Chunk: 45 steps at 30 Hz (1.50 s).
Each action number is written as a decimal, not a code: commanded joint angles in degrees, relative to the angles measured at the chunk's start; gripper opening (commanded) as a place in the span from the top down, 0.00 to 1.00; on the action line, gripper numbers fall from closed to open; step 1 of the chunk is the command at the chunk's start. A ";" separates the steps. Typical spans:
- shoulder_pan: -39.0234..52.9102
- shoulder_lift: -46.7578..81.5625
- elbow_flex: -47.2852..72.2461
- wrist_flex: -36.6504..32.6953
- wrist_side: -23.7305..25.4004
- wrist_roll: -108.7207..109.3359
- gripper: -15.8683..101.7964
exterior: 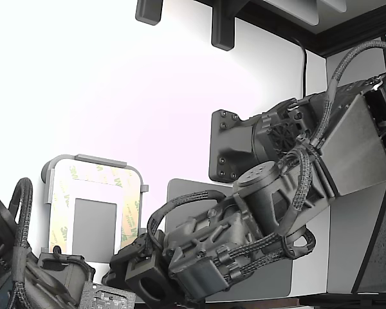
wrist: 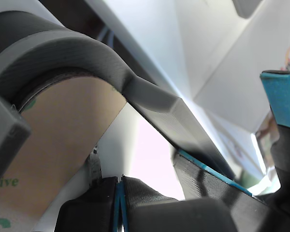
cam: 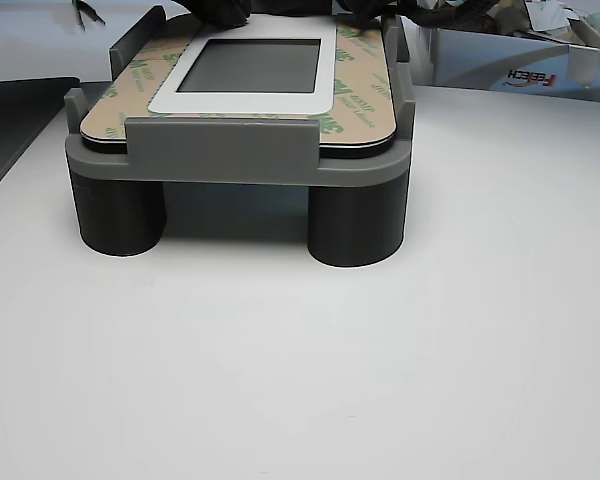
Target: Peel off protective film from adhesive tape.
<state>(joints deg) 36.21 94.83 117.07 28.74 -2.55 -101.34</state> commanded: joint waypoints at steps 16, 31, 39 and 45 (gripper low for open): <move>0.62 2.20 -2.02 1.76 0.88 1.05 0.96; 1.05 3.34 -1.41 2.72 1.23 1.05 0.96; 1.05 4.48 0.18 2.29 1.23 0.70 0.96; 0.97 5.54 2.02 1.32 0.97 0.18 0.96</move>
<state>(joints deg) 37.71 98.79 119.97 30.41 -1.41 -100.99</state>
